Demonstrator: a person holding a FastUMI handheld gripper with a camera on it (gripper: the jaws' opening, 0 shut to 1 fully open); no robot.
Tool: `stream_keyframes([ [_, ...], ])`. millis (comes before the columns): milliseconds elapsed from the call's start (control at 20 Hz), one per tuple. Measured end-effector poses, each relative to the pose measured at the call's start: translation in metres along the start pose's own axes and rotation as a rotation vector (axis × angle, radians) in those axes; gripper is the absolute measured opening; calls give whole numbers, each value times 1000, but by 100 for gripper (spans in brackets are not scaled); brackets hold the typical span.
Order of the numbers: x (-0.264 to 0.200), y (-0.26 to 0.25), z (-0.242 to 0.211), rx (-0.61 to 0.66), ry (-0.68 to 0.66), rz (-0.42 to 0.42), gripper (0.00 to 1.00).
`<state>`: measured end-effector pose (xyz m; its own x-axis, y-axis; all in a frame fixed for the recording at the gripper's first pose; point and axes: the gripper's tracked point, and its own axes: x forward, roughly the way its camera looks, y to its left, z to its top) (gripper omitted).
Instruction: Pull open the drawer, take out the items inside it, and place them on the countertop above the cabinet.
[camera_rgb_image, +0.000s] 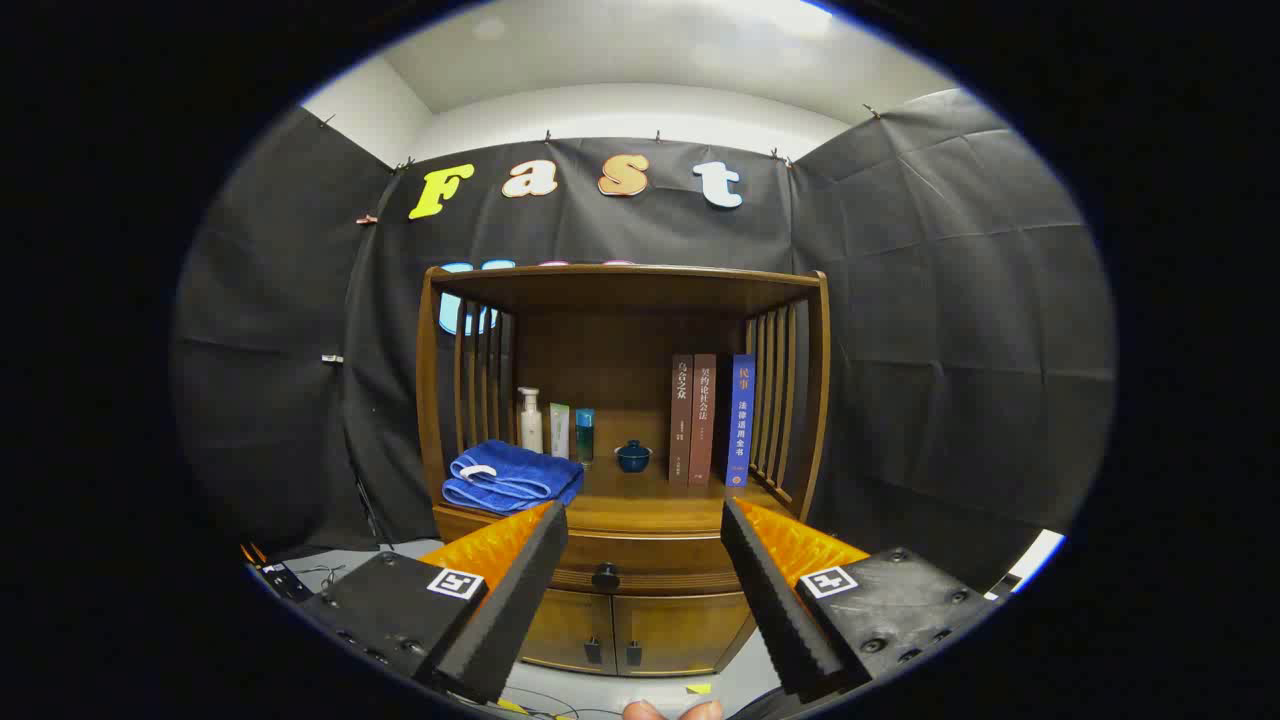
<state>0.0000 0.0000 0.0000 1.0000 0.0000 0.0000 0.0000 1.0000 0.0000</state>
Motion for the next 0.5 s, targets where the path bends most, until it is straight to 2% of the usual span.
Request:
stream_keyframes([
  [500, -3, 6, 5, -10, -4, 3, 99],
])
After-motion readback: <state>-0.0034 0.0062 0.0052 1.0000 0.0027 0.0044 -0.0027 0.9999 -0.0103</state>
